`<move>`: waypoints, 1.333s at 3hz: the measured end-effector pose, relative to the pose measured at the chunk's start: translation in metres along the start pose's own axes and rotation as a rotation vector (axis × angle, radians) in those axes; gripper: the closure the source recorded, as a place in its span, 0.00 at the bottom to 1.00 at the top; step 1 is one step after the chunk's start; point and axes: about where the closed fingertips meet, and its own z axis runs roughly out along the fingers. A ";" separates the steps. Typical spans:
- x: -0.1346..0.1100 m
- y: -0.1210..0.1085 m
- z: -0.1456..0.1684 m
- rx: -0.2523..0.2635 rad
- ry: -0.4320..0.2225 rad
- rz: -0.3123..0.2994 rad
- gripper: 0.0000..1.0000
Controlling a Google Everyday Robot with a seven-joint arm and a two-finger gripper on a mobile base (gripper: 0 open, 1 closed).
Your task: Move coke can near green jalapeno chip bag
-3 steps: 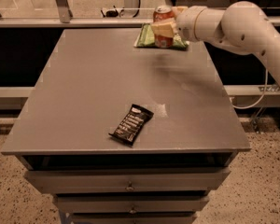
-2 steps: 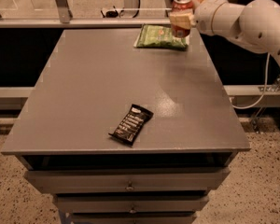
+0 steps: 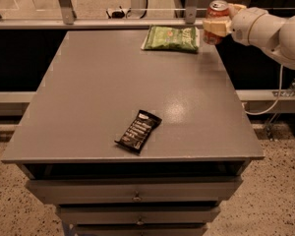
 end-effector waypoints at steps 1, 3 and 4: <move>0.020 0.002 -0.004 -0.022 0.013 0.027 1.00; 0.040 0.011 0.011 -0.072 0.031 0.060 0.75; 0.048 0.010 0.012 -0.073 0.046 0.067 0.51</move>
Offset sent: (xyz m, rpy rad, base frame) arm 0.0022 -0.0017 -0.0409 0.0340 0.0683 0.0585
